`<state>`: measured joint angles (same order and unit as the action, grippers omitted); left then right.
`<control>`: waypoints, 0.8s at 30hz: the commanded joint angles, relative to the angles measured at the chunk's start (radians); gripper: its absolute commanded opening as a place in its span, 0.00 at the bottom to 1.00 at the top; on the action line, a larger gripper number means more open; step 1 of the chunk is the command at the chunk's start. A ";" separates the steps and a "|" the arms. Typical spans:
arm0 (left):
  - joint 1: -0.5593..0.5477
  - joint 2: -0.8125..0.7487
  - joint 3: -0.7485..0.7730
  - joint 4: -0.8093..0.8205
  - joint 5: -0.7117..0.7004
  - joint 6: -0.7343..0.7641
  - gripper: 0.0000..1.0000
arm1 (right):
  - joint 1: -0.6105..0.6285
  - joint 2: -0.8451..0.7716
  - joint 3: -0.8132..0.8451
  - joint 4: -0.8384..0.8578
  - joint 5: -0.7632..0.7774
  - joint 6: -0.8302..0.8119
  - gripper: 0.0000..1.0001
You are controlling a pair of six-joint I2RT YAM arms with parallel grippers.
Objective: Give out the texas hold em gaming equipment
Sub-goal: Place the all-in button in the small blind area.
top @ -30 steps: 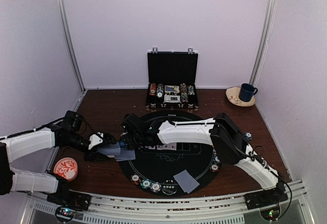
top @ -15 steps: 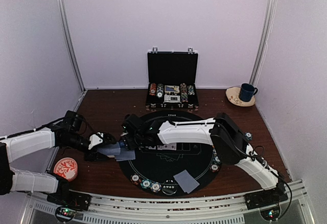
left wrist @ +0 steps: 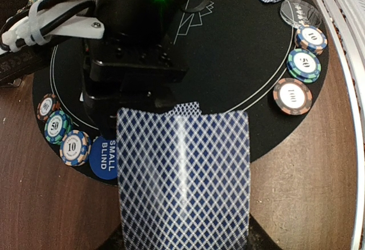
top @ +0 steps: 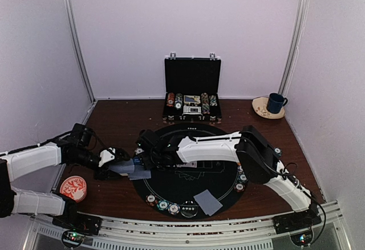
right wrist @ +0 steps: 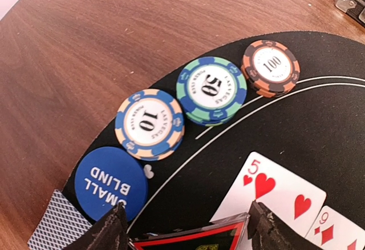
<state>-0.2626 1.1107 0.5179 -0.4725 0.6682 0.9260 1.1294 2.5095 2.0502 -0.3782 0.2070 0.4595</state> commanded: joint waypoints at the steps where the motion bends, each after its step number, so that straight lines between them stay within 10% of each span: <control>1: -0.001 0.000 0.008 0.023 0.009 -0.007 0.14 | 0.020 -0.034 0.011 -0.005 0.007 0.014 0.73; 24: -0.001 -0.005 0.006 0.023 0.009 -0.007 0.14 | 0.036 -0.109 -0.123 0.019 0.006 0.079 0.82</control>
<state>-0.2626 1.1107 0.5179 -0.4725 0.6678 0.9260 1.1561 2.4832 2.0052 -0.3782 0.2218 0.5060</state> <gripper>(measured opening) 0.498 0.817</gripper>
